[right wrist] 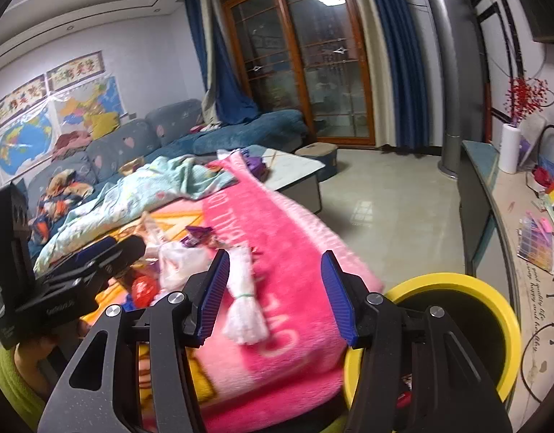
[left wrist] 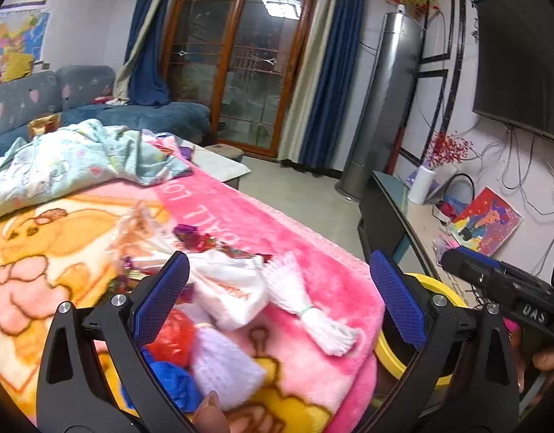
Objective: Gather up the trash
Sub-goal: 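Open both tools over the bin and return them to the trash pile, then grasp a green candy wrapper with the left tool while the right tool grasps the lavender mesh net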
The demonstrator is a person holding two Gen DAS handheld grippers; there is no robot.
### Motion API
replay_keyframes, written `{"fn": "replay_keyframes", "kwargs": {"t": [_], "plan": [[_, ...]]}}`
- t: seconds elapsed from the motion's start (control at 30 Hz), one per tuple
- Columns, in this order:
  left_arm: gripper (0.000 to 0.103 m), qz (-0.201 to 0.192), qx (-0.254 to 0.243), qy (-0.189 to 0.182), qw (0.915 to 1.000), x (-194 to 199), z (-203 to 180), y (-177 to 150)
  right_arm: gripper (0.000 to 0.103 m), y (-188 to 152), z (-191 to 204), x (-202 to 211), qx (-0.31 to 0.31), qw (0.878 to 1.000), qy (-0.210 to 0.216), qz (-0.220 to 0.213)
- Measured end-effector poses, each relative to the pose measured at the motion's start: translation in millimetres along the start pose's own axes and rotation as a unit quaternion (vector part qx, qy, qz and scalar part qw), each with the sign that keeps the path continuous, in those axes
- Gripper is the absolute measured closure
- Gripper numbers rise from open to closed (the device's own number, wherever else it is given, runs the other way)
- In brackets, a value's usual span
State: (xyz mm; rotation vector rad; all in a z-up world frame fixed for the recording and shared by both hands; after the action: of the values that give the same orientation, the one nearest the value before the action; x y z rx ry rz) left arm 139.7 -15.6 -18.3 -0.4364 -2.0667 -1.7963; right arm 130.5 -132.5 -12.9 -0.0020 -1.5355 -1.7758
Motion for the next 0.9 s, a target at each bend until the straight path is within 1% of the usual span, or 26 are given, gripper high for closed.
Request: {"fn": "replay_keyframes", "kwargs": {"t": [0.13,0.47,0.73,0.9], "plan": [[0.011,-0.004,0.010,0.014,0.9998,4.9,17.4,0.4,0.048,-4.5,19.3,-6.7,0.013,1.000,0.016,0.010],[0.011,-0.005,0.041,0.054,0.9977,10.3,65.1,1.0,0.048,-17.4,64.0,-27.6,0.039,0.997,0.052,0.041],[0.011,0.005,0.062,0.083,0.9946,11.0,100.8,-6.5,0.048,-29.2,85.7,-47.8,0.049,0.994,0.070,0.068],[0.011,0.021,0.072,0.094,0.9927,6.5,121.7,-14.8,0.048,-41.2,94.9,-70.4,0.050,0.991,0.079,0.099]]}}
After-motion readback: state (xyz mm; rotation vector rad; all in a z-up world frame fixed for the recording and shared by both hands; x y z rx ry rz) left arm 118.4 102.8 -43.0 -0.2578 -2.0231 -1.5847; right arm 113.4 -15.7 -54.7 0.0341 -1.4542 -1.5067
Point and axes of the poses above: each gripper's, at about its wrist camera, not at the fingertips, and x roughly against the way its jaws point, z to its left, y to its top, the point moved 4 cm from there along -x, roughly the way its jaws point, and after that the axes turned 9 degrees about y, right-handed, at the moved point
